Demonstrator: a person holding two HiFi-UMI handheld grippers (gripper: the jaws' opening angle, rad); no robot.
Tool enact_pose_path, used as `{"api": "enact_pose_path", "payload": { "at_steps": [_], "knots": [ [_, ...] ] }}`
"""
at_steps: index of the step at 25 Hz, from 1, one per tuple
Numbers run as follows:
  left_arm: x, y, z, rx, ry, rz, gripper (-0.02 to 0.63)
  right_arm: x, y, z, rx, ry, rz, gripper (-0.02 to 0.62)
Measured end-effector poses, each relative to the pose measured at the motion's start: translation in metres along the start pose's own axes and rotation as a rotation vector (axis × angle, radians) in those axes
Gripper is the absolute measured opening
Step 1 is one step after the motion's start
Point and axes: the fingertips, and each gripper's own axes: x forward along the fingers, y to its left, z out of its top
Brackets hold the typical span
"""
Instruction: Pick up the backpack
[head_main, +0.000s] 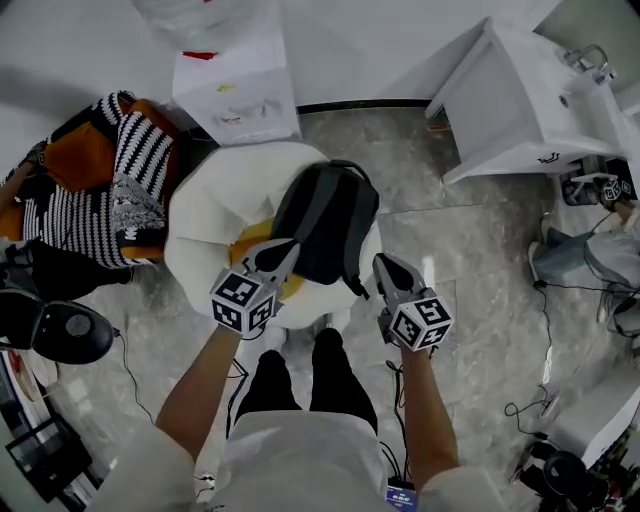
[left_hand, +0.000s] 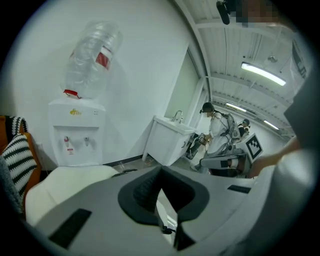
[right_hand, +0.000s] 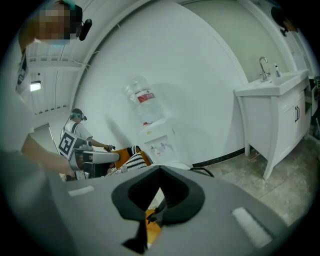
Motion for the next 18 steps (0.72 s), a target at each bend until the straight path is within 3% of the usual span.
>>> {"api": "enact_pose_path", "payload": {
  "at_steps": [11, 18],
  "knots": [
    [0.064, 0.072, -0.041, 0.011, 0.063, 0.145, -0.002, 0.062, -0.098, -0.075, 0.105, 0.086, -0.053, 0.002],
    [0.114, 0.092, -0.081, -0.004, 0.113, 0.152, 0.000, 0.098, -0.145, -0.113, 0.104, 0.137, -0.082, 0.002]
  ]
}}
